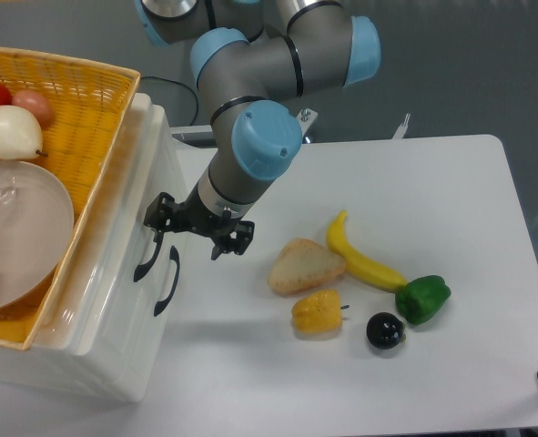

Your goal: Slide the top white drawer open

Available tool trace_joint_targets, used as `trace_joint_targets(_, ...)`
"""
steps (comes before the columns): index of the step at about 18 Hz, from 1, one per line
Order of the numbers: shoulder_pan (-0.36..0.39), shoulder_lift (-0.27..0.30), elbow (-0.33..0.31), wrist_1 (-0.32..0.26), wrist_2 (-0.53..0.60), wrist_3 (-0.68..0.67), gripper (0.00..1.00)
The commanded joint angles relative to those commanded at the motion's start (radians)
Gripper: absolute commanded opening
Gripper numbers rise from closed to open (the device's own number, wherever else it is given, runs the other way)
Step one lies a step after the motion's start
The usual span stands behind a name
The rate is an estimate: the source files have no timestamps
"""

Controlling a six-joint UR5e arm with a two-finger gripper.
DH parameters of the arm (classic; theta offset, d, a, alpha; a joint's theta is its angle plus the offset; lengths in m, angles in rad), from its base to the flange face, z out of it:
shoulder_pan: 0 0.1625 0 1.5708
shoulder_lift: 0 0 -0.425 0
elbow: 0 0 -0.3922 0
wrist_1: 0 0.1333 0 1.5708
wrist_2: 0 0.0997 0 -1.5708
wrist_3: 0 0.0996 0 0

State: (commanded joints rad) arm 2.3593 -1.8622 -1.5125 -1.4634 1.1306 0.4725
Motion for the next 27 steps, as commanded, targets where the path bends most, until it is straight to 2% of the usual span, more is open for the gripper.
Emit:
trace_joint_targets(23, -0.014, -0.014, 0.005, 0.005, 0.005, 0.003, 1.0)
trace_joint_targets(27, -0.012, -0.017, 0.006, 0.025, 0.008, 0.005, 1.0)
